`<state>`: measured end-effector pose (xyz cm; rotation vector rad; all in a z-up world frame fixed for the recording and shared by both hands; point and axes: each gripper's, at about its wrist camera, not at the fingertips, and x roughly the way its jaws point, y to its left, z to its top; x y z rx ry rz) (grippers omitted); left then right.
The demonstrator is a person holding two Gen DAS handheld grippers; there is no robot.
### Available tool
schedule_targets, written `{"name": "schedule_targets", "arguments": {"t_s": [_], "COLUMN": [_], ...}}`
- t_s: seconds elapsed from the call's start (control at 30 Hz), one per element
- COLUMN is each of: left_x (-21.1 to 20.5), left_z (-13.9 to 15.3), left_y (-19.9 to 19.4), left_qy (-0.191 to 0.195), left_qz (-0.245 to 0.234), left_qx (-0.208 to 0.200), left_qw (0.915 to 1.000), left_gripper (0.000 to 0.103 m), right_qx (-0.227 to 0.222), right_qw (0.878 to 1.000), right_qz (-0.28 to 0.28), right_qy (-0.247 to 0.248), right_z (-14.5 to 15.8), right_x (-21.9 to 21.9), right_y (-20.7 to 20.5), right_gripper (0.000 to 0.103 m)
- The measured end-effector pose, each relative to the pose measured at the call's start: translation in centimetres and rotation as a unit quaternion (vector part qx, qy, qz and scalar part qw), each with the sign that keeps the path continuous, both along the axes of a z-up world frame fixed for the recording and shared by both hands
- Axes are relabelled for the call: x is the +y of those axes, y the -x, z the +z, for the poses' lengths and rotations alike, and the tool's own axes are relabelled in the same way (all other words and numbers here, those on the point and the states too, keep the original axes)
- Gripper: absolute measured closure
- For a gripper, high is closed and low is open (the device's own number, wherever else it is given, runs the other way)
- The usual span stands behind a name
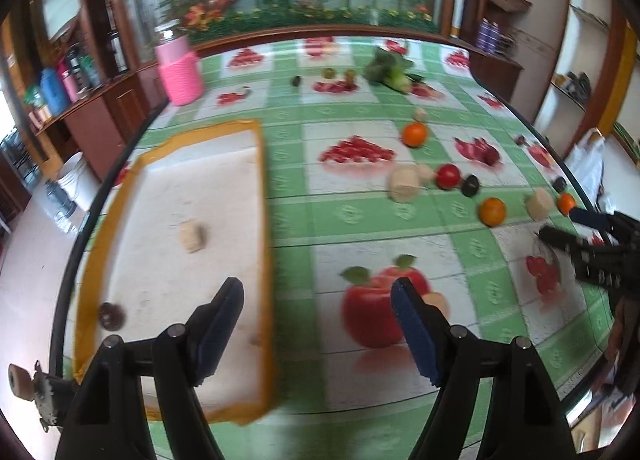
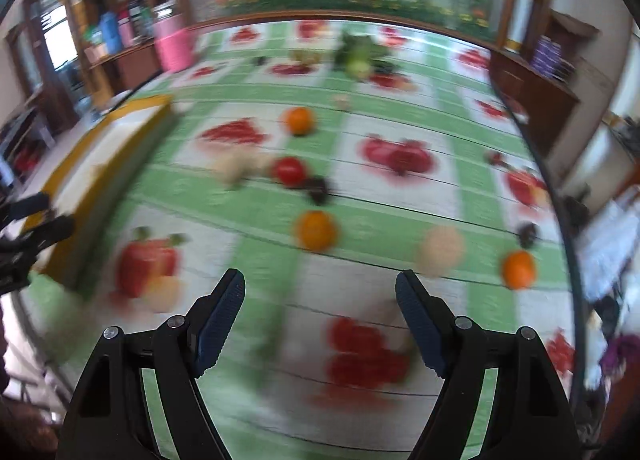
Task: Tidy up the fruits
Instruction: 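Grasp a mandarin with the left tool while the right tool grasps a round beige cake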
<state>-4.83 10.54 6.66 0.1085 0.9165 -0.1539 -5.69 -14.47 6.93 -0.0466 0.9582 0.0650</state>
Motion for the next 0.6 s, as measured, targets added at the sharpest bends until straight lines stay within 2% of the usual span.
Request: {"name": "schedule_targets", "arguments": {"t_s": [0.1, 0.17, 0.3, 0.5, 0.57, 0.6], "left_x": [-2.3, -3.6, -5.8, -9.0, -10.1, -10.7], "left_z": [-0.3, -0.5, -0.7, -0.8, -0.9, -1.1], "left_y": [0.4, 0.6, 0.5, -0.5, -1.2, -1.7], "left_qy": [-0.009, -0.016, -0.019, -0.017, -0.018, -0.016], "left_qz": [-0.025, -0.038, -0.059, -0.085, -0.090, -0.091], "left_qx": [0.006, 0.010, 0.021, 0.031, 0.034, 0.038], "left_qw": [0.9996, 0.9991, 0.9979, 0.9958, 0.9952, 0.9950], "left_gripper": [0.022, 0.020, 0.020, 0.020, 0.020, 0.020], "right_qx": [0.012, 0.014, -0.006, 0.023, 0.033, 0.032], "right_qw": [0.998, 0.997, 0.998, 0.998, 0.998, 0.998], "right_qz": [-0.059, -0.057, -0.021, -0.012, -0.016, -0.013], "right_qy": [-0.015, -0.053, -0.055, -0.057, -0.055, -0.056], "right_z": [-0.7, -0.9, -0.6, -3.3, -4.1, -4.3], "right_x": [-4.6, -6.4, -6.3, -5.7, -6.0, -6.1], "right_y": [-0.6, -0.7, -1.1, -4.2, -5.0, -5.2], "right_gripper": [0.025, 0.025, 0.025, 0.026, 0.033, 0.043]}}
